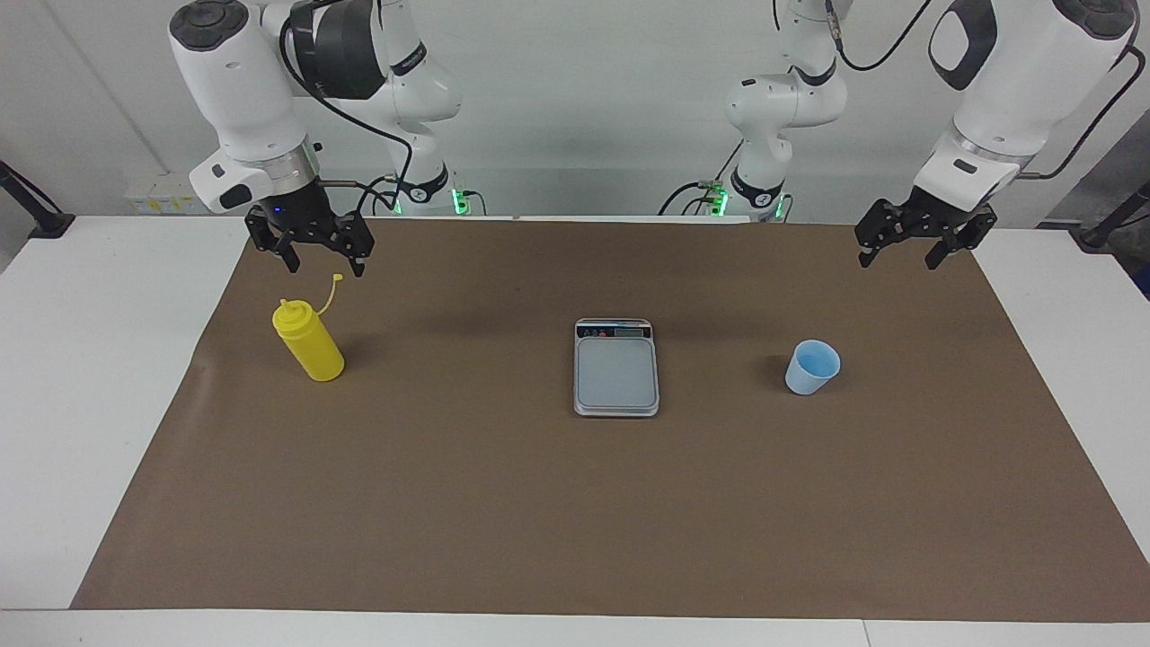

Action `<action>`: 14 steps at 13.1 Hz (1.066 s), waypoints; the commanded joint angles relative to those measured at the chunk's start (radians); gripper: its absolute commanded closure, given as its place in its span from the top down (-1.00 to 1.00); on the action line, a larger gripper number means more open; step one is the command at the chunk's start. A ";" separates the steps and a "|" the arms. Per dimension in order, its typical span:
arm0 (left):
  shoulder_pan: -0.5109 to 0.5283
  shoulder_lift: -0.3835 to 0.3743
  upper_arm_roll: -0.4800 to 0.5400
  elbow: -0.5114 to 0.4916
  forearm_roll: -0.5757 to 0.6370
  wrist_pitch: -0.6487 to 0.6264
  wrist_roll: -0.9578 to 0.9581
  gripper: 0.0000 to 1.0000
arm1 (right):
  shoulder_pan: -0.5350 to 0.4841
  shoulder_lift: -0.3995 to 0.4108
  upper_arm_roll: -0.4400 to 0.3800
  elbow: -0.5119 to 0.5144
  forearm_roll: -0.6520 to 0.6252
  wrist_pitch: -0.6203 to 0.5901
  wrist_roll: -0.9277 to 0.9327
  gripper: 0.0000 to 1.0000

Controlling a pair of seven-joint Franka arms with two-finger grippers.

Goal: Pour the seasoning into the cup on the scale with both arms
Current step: 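Move the left gripper toward the light-blue cup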

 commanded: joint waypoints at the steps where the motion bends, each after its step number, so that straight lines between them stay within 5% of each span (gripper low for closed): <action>1: -0.002 -0.016 0.000 -0.020 0.014 0.014 0.021 1.00 | -0.012 -0.022 0.005 -0.023 0.003 0.006 -0.013 1.00; 14: -0.013 -0.045 0.000 -0.110 0.012 0.083 0.029 1.00 | -0.012 -0.022 0.005 -0.023 0.003 0.006 -0.013 1.00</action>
